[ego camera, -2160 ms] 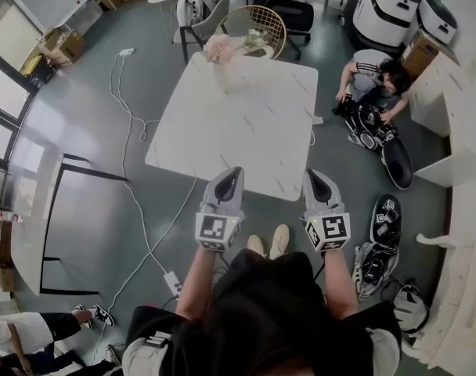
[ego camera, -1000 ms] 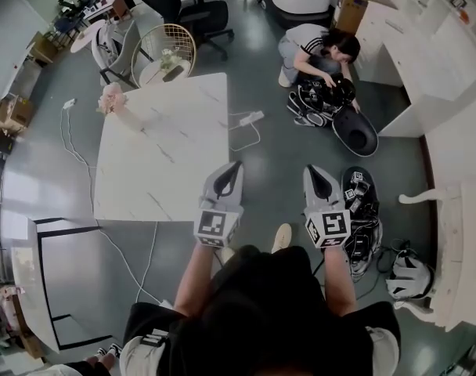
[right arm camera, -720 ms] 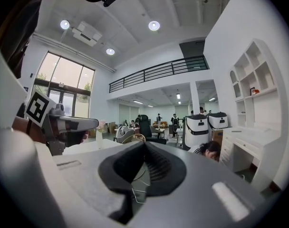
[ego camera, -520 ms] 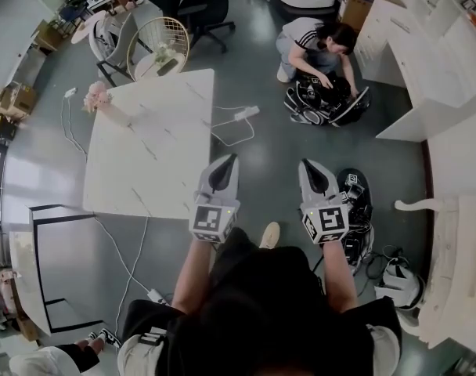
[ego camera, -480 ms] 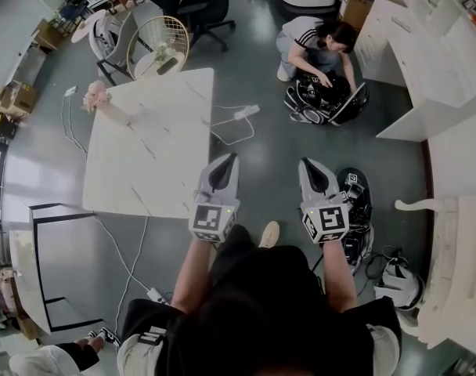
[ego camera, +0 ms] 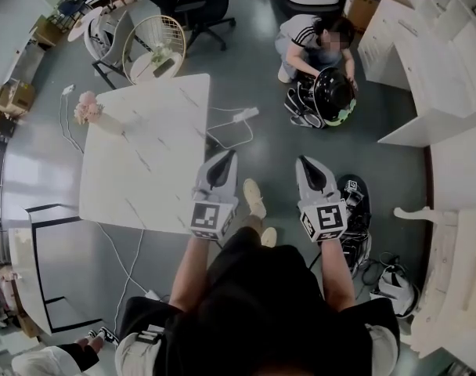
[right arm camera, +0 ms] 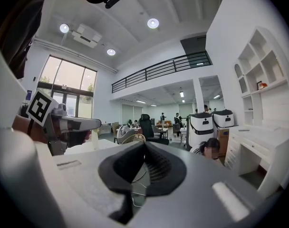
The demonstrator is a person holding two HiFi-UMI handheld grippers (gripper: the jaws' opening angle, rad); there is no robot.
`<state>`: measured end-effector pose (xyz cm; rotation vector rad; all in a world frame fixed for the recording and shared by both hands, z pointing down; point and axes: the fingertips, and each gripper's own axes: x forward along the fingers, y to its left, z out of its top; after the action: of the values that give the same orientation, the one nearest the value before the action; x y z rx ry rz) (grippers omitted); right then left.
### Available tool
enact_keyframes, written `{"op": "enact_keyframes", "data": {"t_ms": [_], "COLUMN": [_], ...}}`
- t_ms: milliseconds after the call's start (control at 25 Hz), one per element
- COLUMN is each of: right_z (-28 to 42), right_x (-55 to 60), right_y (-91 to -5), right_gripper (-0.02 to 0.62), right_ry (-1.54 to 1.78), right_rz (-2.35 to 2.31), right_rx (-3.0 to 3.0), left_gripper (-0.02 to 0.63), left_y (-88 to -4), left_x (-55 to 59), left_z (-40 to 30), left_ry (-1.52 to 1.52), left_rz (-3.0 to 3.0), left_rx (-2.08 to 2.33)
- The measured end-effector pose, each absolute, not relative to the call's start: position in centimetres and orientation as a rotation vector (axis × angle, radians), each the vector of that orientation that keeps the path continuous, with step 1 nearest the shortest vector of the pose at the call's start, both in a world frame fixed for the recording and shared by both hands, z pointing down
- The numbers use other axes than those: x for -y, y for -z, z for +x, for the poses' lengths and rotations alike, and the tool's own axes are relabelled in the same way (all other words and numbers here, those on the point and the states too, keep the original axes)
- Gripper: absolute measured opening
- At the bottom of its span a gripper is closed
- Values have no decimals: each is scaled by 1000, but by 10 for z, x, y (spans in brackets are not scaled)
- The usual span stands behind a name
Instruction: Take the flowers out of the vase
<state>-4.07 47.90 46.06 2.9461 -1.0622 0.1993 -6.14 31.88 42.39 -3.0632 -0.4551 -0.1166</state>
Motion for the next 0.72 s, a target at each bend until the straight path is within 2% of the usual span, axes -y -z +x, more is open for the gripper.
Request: {"op": "enact_keyframes", "data": {"t_ms": [320,720], "right_z": [65,161], "right_x": [-443,-343], "right_y": [-462,-459], "right_gripper": [5,5], "right_ry": [-196,-226], "right_rz": [2899,2798], "right_rx": [1110,1311], "left_gripper": [8,8], "left_y": [-429,-431], "left_x": [-280,-192], "left_z": [33,113], "left_ry": [117,147], "left_rz": [-3083,-3131], "left_rx": [390,203]}}
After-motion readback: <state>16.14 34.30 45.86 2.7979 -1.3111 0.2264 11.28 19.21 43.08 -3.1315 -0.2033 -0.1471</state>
